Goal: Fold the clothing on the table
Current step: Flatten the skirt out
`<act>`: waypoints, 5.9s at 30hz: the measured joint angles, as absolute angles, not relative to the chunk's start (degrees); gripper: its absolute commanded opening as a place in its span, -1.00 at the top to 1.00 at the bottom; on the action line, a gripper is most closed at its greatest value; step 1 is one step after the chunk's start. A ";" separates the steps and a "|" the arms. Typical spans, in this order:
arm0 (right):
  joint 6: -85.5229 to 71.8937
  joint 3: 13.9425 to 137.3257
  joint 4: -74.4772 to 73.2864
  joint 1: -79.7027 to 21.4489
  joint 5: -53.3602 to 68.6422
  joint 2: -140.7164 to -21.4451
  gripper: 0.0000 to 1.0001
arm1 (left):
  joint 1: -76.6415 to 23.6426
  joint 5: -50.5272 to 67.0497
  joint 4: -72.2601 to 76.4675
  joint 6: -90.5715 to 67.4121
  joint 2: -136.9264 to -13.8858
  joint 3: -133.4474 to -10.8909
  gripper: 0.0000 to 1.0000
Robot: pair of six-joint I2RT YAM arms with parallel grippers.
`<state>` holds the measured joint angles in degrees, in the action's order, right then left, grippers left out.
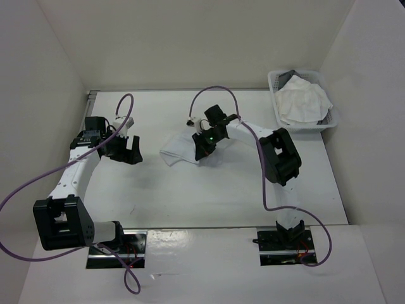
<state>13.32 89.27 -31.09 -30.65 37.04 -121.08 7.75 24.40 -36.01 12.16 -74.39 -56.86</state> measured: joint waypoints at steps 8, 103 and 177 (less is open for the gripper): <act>15.79 89.27 -37.76 -33.28 46.26 -113.99 1.00 | 7.75 24.91 -36.23 12.56 -74.37 -56.86 -1.00; 15.53 104.79 -38.19 -44.16 -3.75 -122.69 -0.19 | 5.48 28.88 -10.85 -12.64 -108.20 -62.78 1.00; 13.91 157.03 -45.50 -50.00 3.42 -159.94 1.00 | 5.50 31.22 -13.78 -8.99 -108.16 -63.11 1.00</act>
<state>13.91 157.03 -45.50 -50.00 3.42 -159.94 5.50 31.22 -13.78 -8.99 -108.16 -63.11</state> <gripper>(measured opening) 0.004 0.010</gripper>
